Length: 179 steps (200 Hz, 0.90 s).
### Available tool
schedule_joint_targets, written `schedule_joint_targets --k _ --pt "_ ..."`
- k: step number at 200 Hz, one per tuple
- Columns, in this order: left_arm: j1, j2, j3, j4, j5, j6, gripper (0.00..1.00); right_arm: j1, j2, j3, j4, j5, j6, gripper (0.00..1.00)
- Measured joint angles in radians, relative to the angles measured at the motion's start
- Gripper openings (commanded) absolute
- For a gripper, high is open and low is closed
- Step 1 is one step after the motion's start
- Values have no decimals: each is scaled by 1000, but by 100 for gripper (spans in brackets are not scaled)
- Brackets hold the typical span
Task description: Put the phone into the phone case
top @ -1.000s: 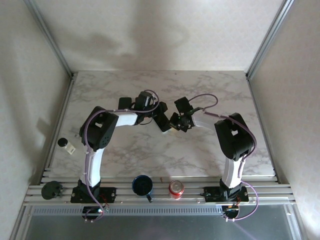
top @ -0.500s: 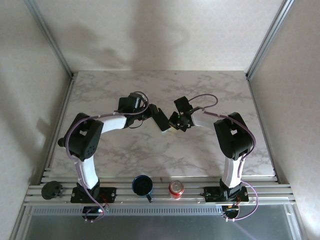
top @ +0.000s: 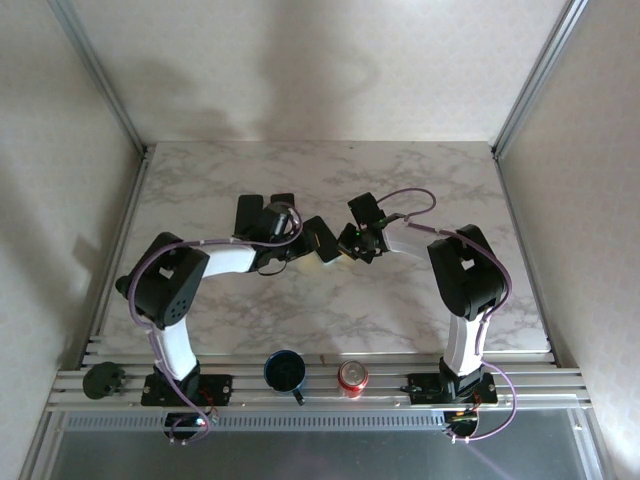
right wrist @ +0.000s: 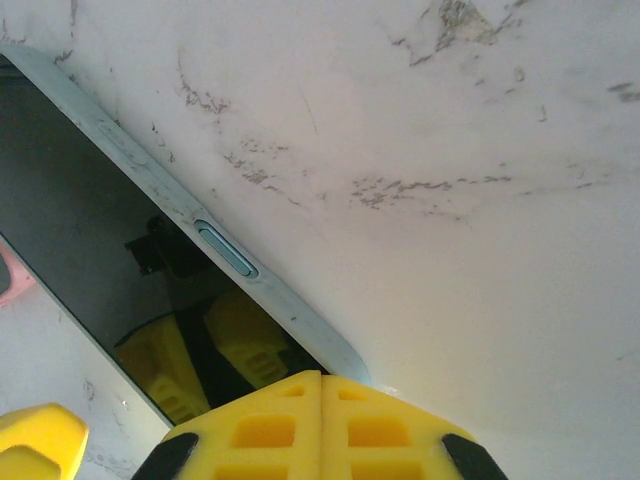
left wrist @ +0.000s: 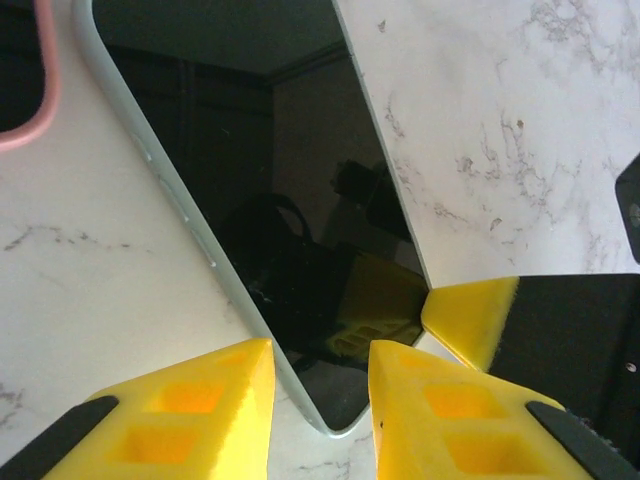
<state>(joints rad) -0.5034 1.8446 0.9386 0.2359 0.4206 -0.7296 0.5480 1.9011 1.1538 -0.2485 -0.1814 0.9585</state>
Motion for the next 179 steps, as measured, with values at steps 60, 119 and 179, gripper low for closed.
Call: schedule_joint_targets --k 60,119,179 --pt "2 91 54 9 -19 -3 29 0 18 20 7 -6 0 0" --pt "20 162 154 -3 -50 -7 28 -2 70 92 1 -3 0 0" --pt "44 208 220 -2 -79 -6 29 -3 146 209 -38 -3 -6 0"
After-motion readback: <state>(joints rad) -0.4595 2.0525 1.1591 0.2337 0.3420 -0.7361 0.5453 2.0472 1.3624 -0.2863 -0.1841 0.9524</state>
